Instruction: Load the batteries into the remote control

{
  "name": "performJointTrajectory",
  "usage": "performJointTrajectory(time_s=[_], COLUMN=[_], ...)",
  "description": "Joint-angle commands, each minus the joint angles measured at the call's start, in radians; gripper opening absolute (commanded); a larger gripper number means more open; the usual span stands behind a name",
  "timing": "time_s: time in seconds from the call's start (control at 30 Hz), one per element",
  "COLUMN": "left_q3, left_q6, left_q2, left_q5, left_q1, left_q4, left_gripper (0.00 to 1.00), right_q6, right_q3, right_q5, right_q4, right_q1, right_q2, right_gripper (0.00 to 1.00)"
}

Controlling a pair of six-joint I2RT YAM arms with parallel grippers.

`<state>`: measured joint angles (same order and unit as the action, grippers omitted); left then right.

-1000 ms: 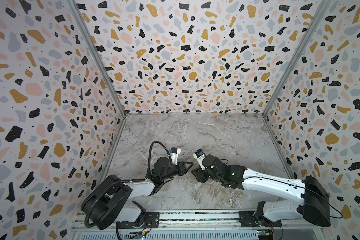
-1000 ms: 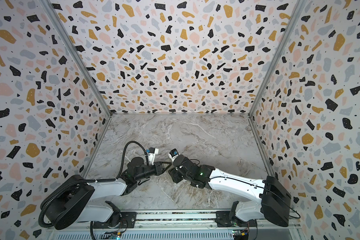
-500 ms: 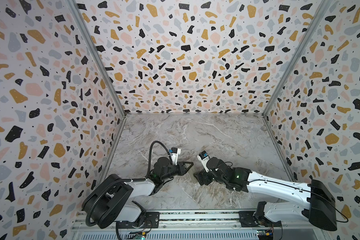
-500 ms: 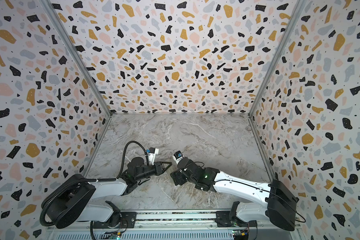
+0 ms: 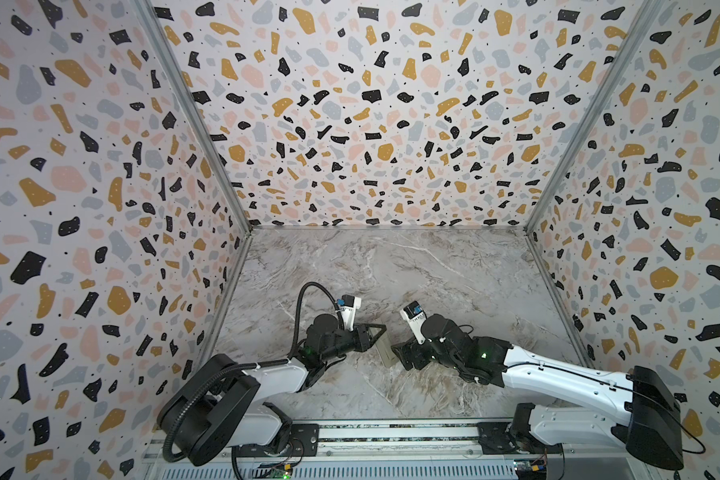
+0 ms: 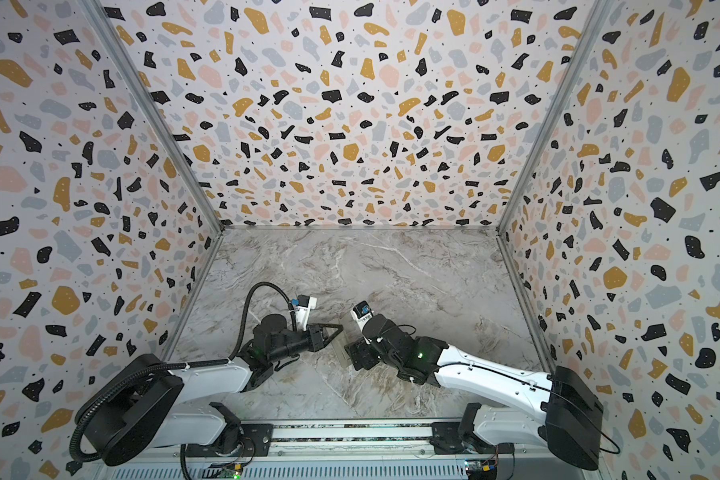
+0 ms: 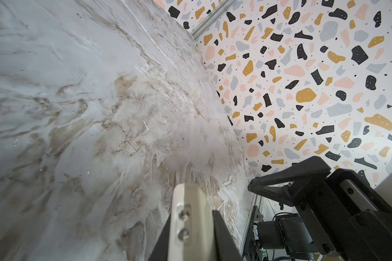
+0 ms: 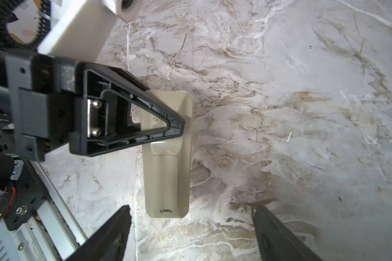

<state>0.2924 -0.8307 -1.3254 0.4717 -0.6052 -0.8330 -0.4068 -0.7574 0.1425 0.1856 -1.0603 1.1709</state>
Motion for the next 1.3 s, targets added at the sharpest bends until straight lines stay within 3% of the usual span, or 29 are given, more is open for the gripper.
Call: performJointTrajectory(time_s=[0.0,1.27], left_q3=[0.011,0.027], left_q6=[0.025,0.03], left_q2=[0.023,0.117], left_q5=[0.004,0.021], left_q1=[-0.004,-0.004], left_q4=[-0.023,0.042], left_gripper=[0.0,0.0], right_q6=[0.016,0.033], right_q3=[0.007,0.015], right_q5=[-0.01,-0.023], right_q4=[-0.016,-0.061], right_q1=[0.006,0.009], right_q2=[-0.03,0.081], right_gripper=[0.87,0.82])
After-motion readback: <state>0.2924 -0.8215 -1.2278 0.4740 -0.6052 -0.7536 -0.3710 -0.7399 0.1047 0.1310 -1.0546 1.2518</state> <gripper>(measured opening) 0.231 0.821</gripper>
